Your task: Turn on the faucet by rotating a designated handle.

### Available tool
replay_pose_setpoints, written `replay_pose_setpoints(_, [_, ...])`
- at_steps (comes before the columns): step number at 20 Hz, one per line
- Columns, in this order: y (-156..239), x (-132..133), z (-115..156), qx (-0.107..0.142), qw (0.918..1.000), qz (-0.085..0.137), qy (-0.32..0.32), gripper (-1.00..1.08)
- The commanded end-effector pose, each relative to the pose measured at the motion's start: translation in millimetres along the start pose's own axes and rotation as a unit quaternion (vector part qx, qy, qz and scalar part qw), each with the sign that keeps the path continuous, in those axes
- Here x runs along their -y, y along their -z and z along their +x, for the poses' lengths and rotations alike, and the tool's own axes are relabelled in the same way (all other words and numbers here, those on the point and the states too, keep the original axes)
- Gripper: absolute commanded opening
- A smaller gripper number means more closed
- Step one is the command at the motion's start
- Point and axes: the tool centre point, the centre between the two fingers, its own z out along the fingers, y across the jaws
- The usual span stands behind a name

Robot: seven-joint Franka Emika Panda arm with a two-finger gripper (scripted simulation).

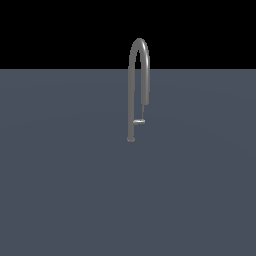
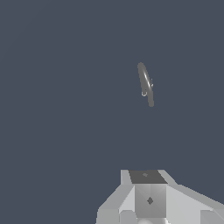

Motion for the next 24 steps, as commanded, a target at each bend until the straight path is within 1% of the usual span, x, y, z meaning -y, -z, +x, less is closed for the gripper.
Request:
replay_pose_setpoints(1, [22,-4,2,-0.016,0.9994,0.031,-0.008,-1.0])
replay_pose_setpoints(4, [47,-13,6,-0.031,0.9969,0.07,-0.019,-1.0])
replay_pose_setpoints(7, [68,-26,11,-0.041,0.9925,0.111,-0.032,-1.0])
replay_pose_setpoints(12, [95,-55,22,-0.047,0.9809,0.18,-0.058,-1.0])
replay_pose_setpoints(15, [106,-75,32,-0.044,0.9713,0.221,-0.076,-1.0])
replay_pose_setpoints(18, [112,-97,44,-0.036,0.9599,0.261,-0.095,-1.0])
replay_pose_setpoints(21, [114,-121,59,-0.024,0.9467,0.3,-0.116,-1.0])
replay_pose_setpoints(24, [109,-144,75,-0.007,0.9316,0.336,-0.139,-1.0])
